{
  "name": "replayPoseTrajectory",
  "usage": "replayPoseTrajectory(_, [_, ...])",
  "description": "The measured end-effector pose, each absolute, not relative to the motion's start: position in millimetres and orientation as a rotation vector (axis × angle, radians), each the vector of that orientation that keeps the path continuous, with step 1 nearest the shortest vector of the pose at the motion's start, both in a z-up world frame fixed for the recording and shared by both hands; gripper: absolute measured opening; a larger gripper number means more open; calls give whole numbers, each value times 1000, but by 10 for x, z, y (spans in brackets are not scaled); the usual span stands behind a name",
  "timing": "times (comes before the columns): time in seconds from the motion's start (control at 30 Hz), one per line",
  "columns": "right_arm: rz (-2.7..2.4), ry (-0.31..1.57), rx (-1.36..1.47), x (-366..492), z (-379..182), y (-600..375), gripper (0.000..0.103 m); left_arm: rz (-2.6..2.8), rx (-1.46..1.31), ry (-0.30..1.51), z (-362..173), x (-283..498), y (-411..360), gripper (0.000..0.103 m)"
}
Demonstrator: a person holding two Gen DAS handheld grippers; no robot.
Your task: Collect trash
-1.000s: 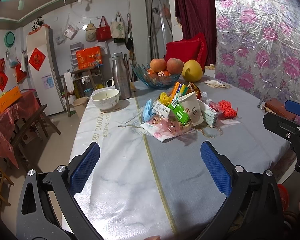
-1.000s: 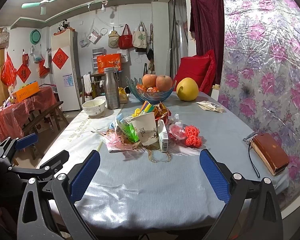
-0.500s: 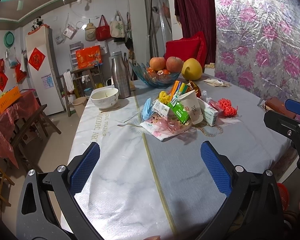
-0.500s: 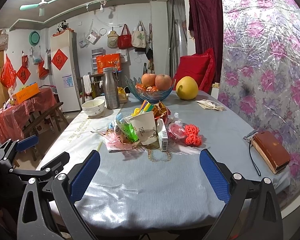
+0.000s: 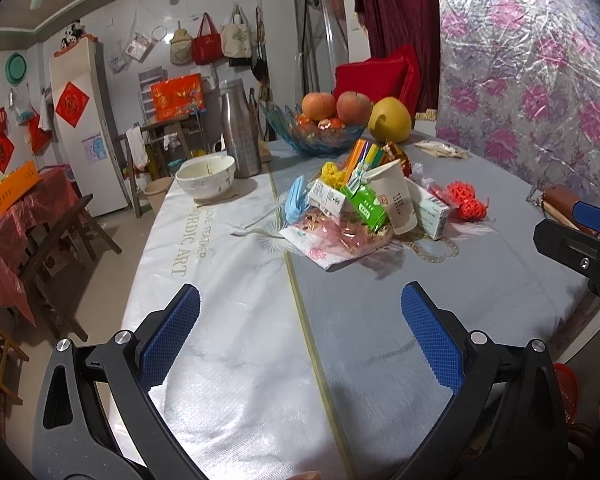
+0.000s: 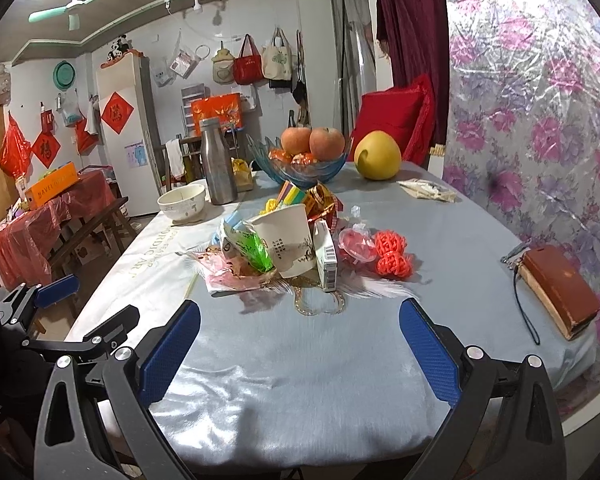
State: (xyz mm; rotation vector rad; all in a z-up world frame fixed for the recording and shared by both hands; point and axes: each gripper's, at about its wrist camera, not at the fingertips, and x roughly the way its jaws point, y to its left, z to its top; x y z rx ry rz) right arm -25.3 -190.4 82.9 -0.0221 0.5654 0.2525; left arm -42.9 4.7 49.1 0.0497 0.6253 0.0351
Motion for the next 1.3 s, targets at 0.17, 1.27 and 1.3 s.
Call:
replayPoseTrajectory(0.17, [259,582,-16,-5,748,-1902,97,40,43,670,410,-212,97,97])
replayPoseTrajectory(1.27, [383,847,195,1559,-1,-2123,22,-233,-240,860,298,1405,455,89])
replayPoseTrajectory(1.3, [395,837,208,1478,41,-2191,22,-230,-255,844,329,1386,504,89])
